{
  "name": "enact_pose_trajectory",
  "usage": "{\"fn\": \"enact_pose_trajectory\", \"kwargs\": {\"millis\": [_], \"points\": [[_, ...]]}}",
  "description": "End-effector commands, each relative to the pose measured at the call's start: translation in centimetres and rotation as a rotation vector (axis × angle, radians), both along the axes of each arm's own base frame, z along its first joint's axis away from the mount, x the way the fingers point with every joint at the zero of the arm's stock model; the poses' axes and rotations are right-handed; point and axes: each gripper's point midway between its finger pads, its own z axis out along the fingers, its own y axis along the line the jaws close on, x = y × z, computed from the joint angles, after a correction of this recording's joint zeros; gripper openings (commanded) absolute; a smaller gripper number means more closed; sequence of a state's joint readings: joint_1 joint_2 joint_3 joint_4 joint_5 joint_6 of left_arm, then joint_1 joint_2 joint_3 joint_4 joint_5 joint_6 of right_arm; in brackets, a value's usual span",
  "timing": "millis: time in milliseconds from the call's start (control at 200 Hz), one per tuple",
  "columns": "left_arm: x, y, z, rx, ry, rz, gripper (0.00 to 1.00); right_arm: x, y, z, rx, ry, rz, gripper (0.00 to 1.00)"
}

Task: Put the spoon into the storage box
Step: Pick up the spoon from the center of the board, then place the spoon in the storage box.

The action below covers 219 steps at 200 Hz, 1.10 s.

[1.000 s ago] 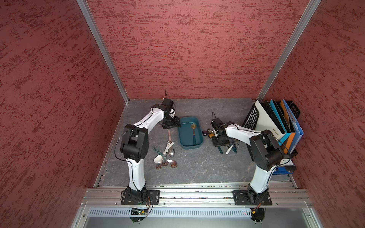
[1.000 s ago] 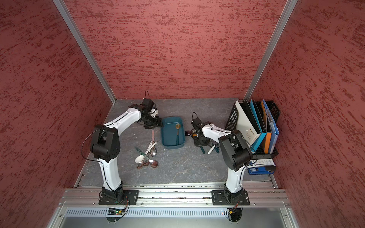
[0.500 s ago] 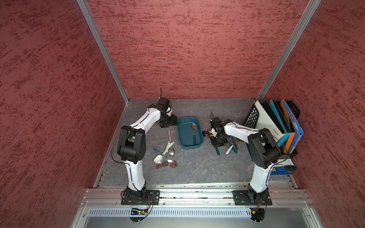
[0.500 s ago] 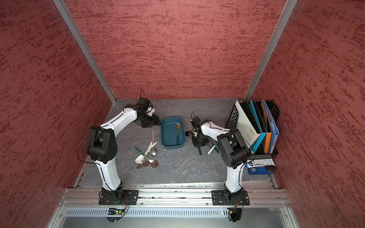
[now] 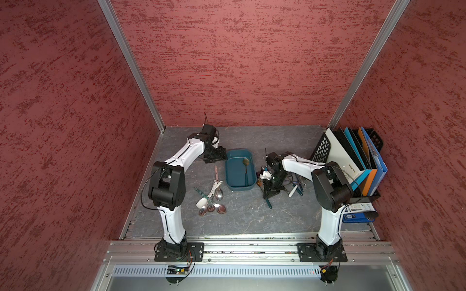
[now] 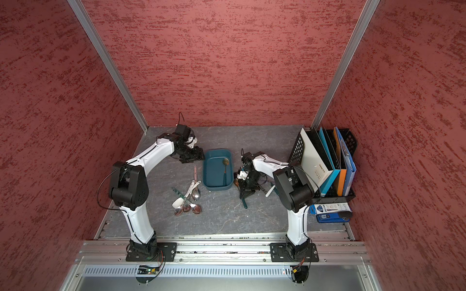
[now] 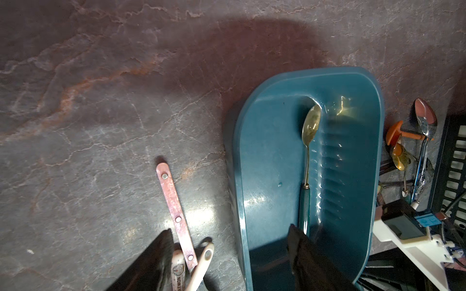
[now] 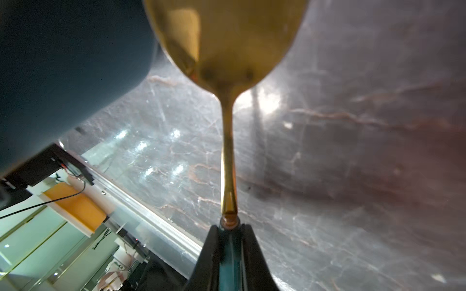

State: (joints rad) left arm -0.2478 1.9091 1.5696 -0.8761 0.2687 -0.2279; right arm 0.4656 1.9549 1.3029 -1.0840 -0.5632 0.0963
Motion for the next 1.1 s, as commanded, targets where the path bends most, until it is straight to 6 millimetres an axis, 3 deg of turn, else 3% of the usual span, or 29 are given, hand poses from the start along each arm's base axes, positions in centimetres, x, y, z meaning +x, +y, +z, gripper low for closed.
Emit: {"fn": "enact_pose_trajectory", "kwargs": {"millis": [0,266,561,706,867,1092], "points": [[0.4,-0.2,1.2,-0.016,-0.023,-0.006,0.75,-0.2,1.0,1.6,0.072,0.041,-0.017,0.14],[0.9,0.0,1.7,-0.048,-0.033,0.016,0.75,-0.4,0.0,2.9,0.042,-0.002,-0.038,0.13],[1.5,0.3,2.0,-0.121,-0.029,0.061,0.75,0.8,-0.9,5.6,0.006,-0.095,-0.083,0.13],[1.6,0.9,1.7,-0.199,-0.010,0.121,0.75,3.4,-0.3,8.0,0.004,-0.169,-0.108,0.13],[1.3,1.8,1.6,-0.239,-0.012,0.176,0.75,7.1,1.7,10.0,0.059,-0.262,-0.191,0.12],[0.0,2.5,0.9,-0.236,-0.004,0.207,0.75,10.9,4.0,9.6,0.051,-0.328,-0.234,0.13]]}}
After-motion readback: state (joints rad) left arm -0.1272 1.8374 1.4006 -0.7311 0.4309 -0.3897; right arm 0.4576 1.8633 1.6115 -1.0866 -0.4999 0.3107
